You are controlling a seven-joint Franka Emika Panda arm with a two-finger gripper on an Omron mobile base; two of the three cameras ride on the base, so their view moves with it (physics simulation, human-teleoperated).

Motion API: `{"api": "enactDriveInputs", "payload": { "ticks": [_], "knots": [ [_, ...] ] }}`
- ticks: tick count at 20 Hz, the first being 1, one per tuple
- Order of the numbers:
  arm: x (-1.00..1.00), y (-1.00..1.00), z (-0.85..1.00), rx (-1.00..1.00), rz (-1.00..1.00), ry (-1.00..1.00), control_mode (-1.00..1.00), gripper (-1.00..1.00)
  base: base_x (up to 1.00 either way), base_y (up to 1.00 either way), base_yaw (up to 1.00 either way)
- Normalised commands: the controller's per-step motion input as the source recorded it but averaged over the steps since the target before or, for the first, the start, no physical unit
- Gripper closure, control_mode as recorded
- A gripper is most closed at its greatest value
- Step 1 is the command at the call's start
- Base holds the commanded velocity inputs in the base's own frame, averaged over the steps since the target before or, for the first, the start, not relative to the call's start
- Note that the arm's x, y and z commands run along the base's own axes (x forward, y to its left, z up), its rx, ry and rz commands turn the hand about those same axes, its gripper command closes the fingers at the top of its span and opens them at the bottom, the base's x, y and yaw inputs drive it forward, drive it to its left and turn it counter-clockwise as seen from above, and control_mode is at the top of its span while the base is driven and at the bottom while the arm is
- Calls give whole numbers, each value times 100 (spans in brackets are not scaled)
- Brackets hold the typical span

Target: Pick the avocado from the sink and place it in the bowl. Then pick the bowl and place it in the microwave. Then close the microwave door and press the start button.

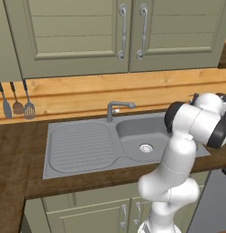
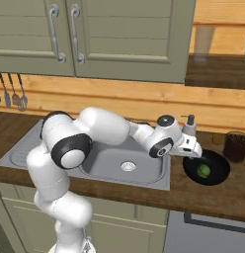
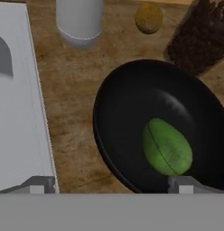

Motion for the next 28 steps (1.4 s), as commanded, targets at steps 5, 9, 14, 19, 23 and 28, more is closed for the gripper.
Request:
{"api": "enactDriveInputs", "payload": {
  "ticks": [5,9,14,19,23,28],
  "knots": [
    [33,-2,0,0,-8,19,-100,-100,0,0,0],
    [32,-6,0,0,-6,19,-100,-100,0,0,0],
    [7,-35,-17,3,-1,6,-100,-100,0,0,0],
    [0,-54,-29,8,0,1,-100,-100,0,0,0],
    [13,-4,-30,0,0,4,-100,-100,0,0,0],
    [9,0,-28,0,0,1,-100,-100,0,0,0]
  ]
}}
